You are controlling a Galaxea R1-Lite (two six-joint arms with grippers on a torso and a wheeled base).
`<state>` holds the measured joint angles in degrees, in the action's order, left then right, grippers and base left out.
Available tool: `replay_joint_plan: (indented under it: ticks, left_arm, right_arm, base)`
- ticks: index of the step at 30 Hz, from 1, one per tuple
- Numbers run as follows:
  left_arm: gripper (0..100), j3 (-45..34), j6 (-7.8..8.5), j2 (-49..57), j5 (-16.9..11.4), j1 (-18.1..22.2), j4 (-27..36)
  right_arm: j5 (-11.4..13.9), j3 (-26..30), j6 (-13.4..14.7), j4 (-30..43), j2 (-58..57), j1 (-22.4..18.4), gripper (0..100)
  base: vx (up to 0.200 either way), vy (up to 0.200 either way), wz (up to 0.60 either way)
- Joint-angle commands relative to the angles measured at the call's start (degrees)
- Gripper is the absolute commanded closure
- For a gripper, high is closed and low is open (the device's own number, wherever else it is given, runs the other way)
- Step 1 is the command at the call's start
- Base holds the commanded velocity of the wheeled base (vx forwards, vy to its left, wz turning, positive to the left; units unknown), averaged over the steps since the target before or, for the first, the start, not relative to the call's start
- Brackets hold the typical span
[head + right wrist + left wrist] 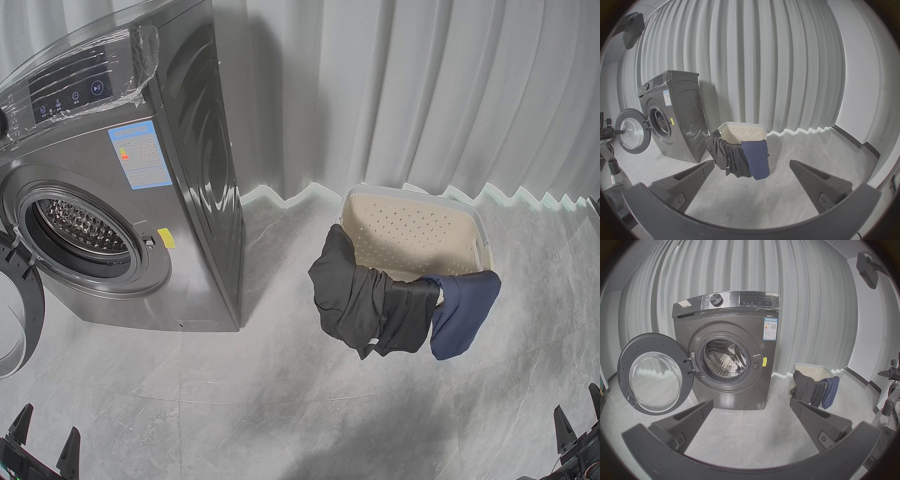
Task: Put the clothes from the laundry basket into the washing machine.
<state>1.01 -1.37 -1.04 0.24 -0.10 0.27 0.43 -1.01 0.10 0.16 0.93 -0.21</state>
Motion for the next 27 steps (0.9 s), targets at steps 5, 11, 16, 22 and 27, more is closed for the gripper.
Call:
replay_joint_plan:
  ticks: [5, 11, 16, 22, 27]
  left_arm:
    - [0, -0.8, -0.04, 0.9, 0.0, 0.0, 0.0]
    - [0, -0.8, -0.04, 0.9, 0.0, 0.0, 0.0]
    - [0, -0.8, -0.04, 0.9, 0.0, 0.0, 0.0]
    - [0, -0.8, -0.04, 0.9, 0.0, 0.0, 0.0]
    - [0, -0.8, -0.04, 0.9, -0.1, 0.0, 0.0]
  right_arm:
    - [0.0, 0.9, 0.1, 0.0, -0.9, 0.0, 0]
    - [-0.2, 0.9, 0.0, 0.0, -0.9, 0.0, 0]
    - [-0.1, 0.9, -0.1, 0.0, -0.9, 0.0, 0]
    - [-0.1, 0.9, -0.1, 0.0, -0.9, 0.0, 0]
    - [-0.1, 0.9, -0.1, 0.0, -0.9, 0.0, 0]
  base:
    - [0.000, -0.080, 0.00]
    - [0.000, 0.000, 0.30]
    - [0.000, -0.200, 0.00]
    - [0.000, -0.200, 0.00]
    - [0.000, -0.160, 0.00]
